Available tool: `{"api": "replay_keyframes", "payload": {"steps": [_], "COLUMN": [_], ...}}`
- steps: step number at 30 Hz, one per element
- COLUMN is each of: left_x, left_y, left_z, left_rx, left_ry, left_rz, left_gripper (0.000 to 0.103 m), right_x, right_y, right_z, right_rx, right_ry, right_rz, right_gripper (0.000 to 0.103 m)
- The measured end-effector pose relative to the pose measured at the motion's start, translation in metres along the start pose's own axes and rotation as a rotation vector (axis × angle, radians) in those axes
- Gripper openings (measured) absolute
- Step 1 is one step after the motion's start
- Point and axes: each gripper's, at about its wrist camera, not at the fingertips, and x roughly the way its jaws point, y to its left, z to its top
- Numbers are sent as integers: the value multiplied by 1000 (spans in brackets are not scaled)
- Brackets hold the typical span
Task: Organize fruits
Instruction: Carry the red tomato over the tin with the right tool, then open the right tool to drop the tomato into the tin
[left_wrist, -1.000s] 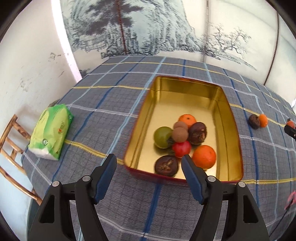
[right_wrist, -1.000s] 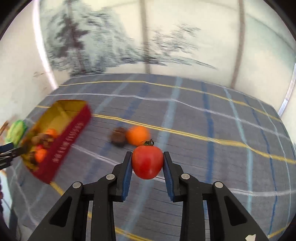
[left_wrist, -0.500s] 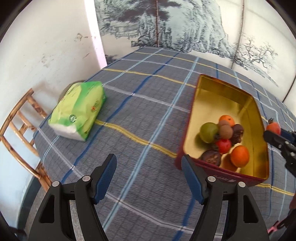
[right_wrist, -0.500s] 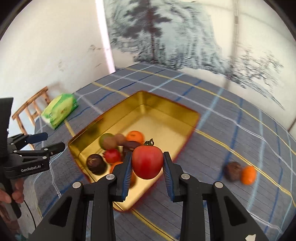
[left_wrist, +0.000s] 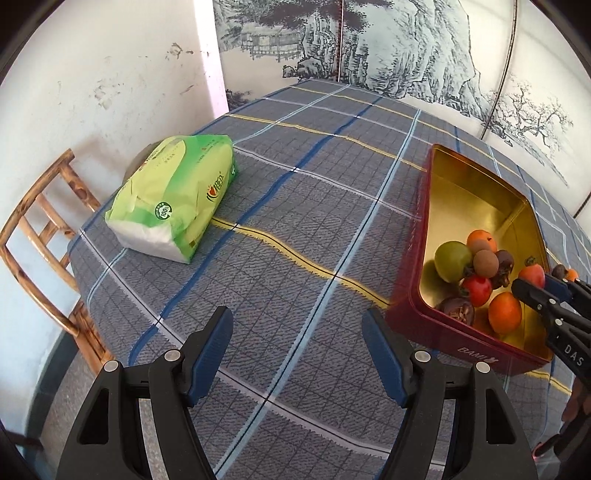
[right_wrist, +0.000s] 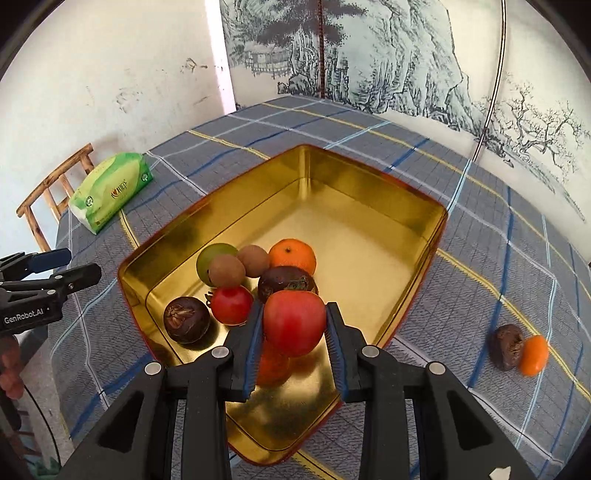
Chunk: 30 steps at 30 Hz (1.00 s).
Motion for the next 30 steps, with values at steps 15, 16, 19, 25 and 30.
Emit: {"api": "replay_keyframes", "payload": {"steps": [15,16,19,25,30], "left_x": [-2,-3,-6,-17,-27], "left_y": [-12,-13,-19,-33,-50], "left_z": [-2,-2,-3,-4,-3], "left_rx": [27,31,43,82,120], "left_ry": [8,7,4,-18,-41], "left_rz": [-18,-20,-27,-36,-49], "left_gripper": [73,73,73,73,73], "right_x": [0,0,-3,-26,-53], "right_y": [-6,-6,-7,-13,-36], "right_z": [-3,-3,-4,-9,-19], "right_rx": [17,16,22,51,97], "right_ry": [-1,0,-2,-47,-103], "right_rz": [-9,-9,-2,24,-6], "right_gripper": [32,32,35,36,43]}}
